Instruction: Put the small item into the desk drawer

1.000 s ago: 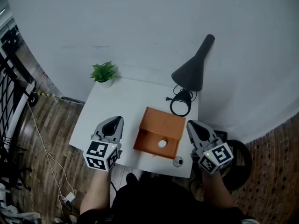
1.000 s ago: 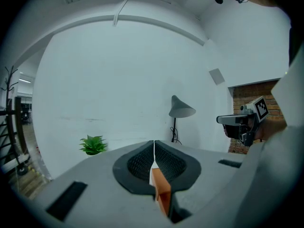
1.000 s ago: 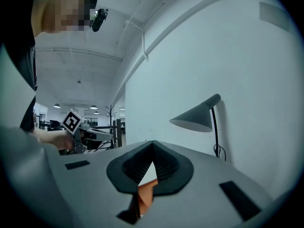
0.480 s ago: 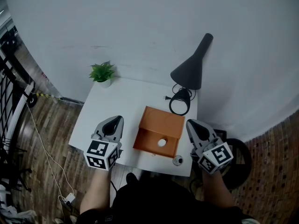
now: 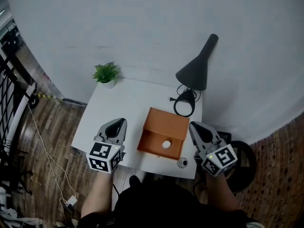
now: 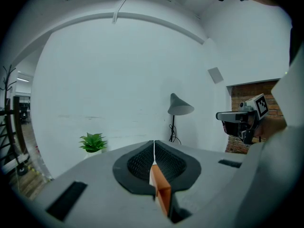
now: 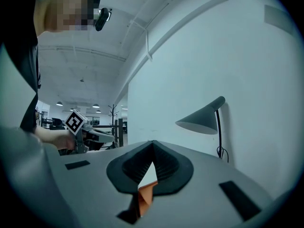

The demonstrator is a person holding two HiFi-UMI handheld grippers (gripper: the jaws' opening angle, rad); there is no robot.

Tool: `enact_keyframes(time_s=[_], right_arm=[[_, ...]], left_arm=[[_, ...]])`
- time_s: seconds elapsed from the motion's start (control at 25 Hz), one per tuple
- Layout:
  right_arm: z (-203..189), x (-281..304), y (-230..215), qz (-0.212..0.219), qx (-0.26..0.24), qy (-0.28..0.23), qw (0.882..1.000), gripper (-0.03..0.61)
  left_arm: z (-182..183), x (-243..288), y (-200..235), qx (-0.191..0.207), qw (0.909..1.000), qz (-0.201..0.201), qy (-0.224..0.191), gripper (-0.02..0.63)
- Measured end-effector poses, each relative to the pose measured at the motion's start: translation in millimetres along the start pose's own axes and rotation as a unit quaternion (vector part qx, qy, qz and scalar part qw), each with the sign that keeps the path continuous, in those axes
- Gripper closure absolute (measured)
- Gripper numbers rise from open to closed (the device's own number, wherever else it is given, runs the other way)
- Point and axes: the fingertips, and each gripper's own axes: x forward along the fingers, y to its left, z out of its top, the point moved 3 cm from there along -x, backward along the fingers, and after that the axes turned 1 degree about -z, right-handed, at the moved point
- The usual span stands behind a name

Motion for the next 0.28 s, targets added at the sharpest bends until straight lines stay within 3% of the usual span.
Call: enact_keyframes(time_s=[0.28], right_arm=[[-1.1,3.9,1.9,0.004,0.004,0.003,1.000,0.577]], left_arm=[[1.1,0.5,1.4,0.000,1.0000,-0.003,0.000,0.597]])
